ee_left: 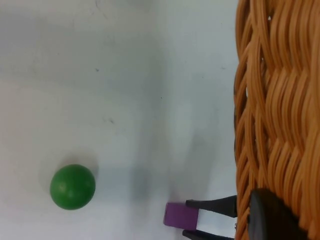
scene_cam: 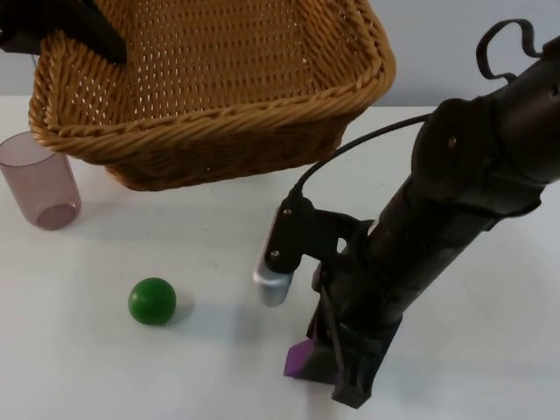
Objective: Pick up the basket with the left hand and place the triangular block into the basket with the right hand.
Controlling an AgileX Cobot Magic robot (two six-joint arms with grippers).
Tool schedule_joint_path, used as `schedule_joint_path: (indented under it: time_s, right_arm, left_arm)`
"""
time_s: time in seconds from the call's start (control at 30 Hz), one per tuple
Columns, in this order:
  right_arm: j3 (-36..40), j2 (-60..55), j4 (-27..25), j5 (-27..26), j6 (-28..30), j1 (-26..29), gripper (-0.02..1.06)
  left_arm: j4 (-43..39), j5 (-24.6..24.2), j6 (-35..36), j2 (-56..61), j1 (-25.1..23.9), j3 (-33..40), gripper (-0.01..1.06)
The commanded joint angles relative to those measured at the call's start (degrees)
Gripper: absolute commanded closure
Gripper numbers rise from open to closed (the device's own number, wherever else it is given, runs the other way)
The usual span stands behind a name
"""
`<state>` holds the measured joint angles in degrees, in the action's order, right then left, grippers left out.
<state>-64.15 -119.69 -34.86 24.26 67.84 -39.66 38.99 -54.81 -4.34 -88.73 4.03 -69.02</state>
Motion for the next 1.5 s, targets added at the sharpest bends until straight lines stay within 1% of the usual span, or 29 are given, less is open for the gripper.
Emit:
schedule_joint_path:
  time_s: [0.0,0.03,0.13,0.17,0.2,0.27,0.3,0.33,0.37,0.4,0.43,0.53,0.57,0.6,0.63,0.7,0.73,0.83,0.87,0.93,1.0,1.03,1.1,1.13,1.17,1.23,1.27,1.37,1.47]
  right_arm:
    - [-0.32,0.0,0.07,-0.08,-3.71,-0.37,0.87]
    - [-0.32,0.0,0.07,-0.08,-3.71,-0.37,0.87]
    - [-0.32,0.0,0.3,-0.49,-10.22,-0.24,1.02]
    - [-0.32,0.0,0.3,-1.05,-12.1,-0.24,1.05]
    - [-0.32,0.0,0.3,-1.05,-12.1,-0.24,1.05]
    - [-0.32,0.0,0.89,-2.19,-17.04,0.01,1.05]
    - [-0.32,0.13,2.48,-2.62,-20.07,0.49,1.05]
    - [-0.2,0.5,7.03,-3.51,-27.96,1.16,1.05]
    - [-0.2,0.5,7.03,-3.51,-27.96,1.16,1.05]
    - [0.03,0.81,11.29,-4.23,-33.61,1.69,1.05]
    - [0.3,1.14,13.48,-4.5,-36.45,1.94,1.05]
    - [1.72,3.26,26.71,-4.94,-51.78,5.01,1.05]
    - [1.72,3.26,26.71,-4.94,-51.78,5.01,1.05]
    - [1.99,4.17,30.84,-4.46,-55.56,6.38,1.05]
    - [1.99,5.77,36.24,-3.17,-61.94,8.57,1.05]
    - [1.99,8.15,42.89,-2.64,-68.87,11.37,1.05]
    - [1.99,8.15,42.89,-2.64,-68.87,11.37,1.05]
    - [1.99,12.52,50.54,-1.9,-75.07,15.78,1.05]
    - [1.99,12.52,50.54,-1.9,-75.07,15.78,1.05]
    - [1.89,15.89,54.91,-0.66,-77.78,18.48,1.05]
    - [1.89,19.21,58.87,1.08,-80.4,20.26,1.05]
    - [1.89,22.05,60.77,2.73,-81.8,21.23,1.05]
    - [1.89,23.0,61.4,3.18,-82.08,21.33,1.05]
    - [1.89,25.57,63.93,4.84,-83.4,21.45,1.05]
    - [1.89,27.47,65.17,5.88,-84.14,21.45,1.05]
    - [1.89,30.07,66.14,6.76,-85.57,21.45,1.05]
    - [1.89,30.07,66.14,6.76,-85.57,21.45,1.05]
    - [1.89,36.75,66.14,7.01,-86.48,21.45,1.05]
    - [1.89,40.59,65.48,6.89,-86.48,20.54,1.05]
  left_arm:
    - [2.55,0.27,-0.06,0.79,-0.01,0.03,1.05]
    - [2.55,0.27,-0.06,0.79,-0.01,0.03,1.05]
    - [2.55,0.27,-0.06,0.79,-0.01,0.03,1.05]
    - [2.32,0.27,-0.06,0.79,-0.01,0.03,1.05]
    - [2.32,0.27,-0.06,0.79,-0.01,0.03,1.05]
    - [2.32,0.27,-0.06,0.79,-0.01,0.03,1.05]
    - [2.32,0.27,-0.06,0.79,-0.01,0.03,1.05]
    - [2.32,0.27,-0.06,0.79,-0.01,0.03,1.05]
    - [2.32,0.27,-0.06,0.79,-0.01,0.03,1.05]
    - [2.32,0.27,-0.06,0.79,-0.01,0.03,1.05]
    - [2.18,0.27,-0.06,0.79,-0.01,0.03,1.05]
    - [2.04,0.27,-0.06,0.79,-0.01,0.03,1.05]
    - [2.04,0.27,-0.06,0.79,-0.01,0.03,1.05]
    - [2.04,0.27,-0.06,0.79,-0.01,0.03,1.05]
    - [2.04,0.27,-0.06,0.79,-0.01,0.03,1.05]
    - [2.04,0.27,-0.06,0.79,-0.01,0.03,1.05]
    - [2.04,0.27,-0.06,0.79,-0.01,0.03,1.05]
    - [1.92,-0.14,-0.06,0.46,0.06,0.03,1.05]
    - [1.92,-0.14,-0.06,0.46,0.06,0.03,1.05]
    - [1.92,-0.36,-0.06,-0.19,1.25,0.03,1.05]
    - [1.42,-0.24,-0.06,-1.13,3.9,0.03,1.05]
    - [0.87,0.59,-0.06,-2.23,6.16,0.03,1.05]
    - [0.73,1.12,-0.06,-2.57,7.05,0.03,1.05]
    - [0.59,2.3,-0.06,-3.76,9.53,0.12,1.05]
    - [0.59,3.39,0.13,-4.76,10.77,0.12,1.05]
    - [0.59,4.66,0.47,-6.31,12.64,0.12,1.05]
    - [0.59,4.66,0.47,-6.31,12.64,0.12,1.05]
    - [0.8,6.34,1.57,-9.8,15.29,0.12,1.05]
    - [1.07,7.62,1.95,-11.24,15.86,0.12,1.05]
